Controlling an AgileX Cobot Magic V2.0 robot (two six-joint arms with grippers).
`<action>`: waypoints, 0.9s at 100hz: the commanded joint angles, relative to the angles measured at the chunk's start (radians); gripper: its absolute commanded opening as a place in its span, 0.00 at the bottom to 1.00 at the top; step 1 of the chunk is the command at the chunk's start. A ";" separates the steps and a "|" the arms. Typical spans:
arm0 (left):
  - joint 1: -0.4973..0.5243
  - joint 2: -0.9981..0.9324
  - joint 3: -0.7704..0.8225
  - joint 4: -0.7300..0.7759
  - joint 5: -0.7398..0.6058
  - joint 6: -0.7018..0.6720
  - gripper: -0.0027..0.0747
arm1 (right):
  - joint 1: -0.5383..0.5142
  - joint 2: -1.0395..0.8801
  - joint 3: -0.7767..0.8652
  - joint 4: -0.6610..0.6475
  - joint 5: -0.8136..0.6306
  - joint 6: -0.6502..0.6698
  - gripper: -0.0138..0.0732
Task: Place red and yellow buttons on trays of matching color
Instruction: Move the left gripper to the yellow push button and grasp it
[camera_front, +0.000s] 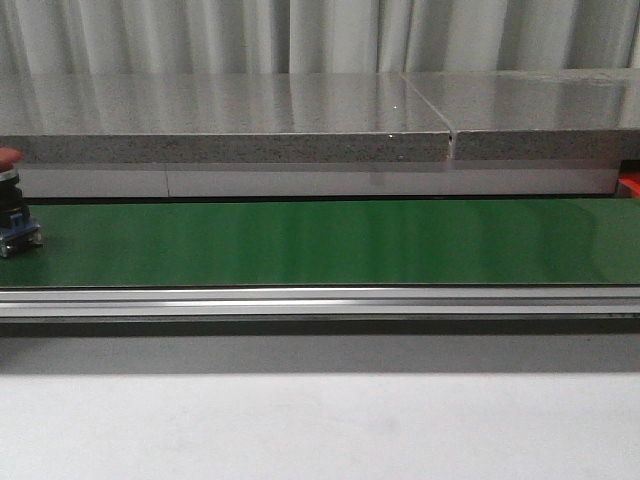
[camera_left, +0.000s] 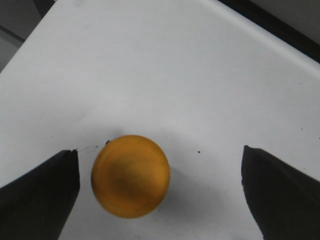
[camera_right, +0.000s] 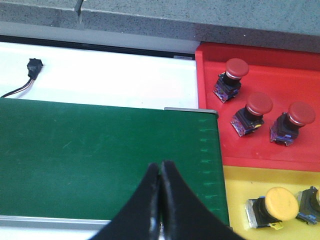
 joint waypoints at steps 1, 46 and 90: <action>0.005 -0.024 -0.059 -0.015 -0.039 -0.007 0.84 | 0.003 -0.010 -0.028 -0.002 -0.063 -0.011 0.08; 0.005 0.024 -0.109 0.015 -0.016 -0.007 0.47 | 0.003 -0.010 -0.028 -0.002 -0.063 -0.011 0.08; 0.003 -0.077 -0.110 -0.016 0.089 -0.007 0.01 | 0.003 -0.010 -0.028 -0.002 -0.063 -0.011 0.08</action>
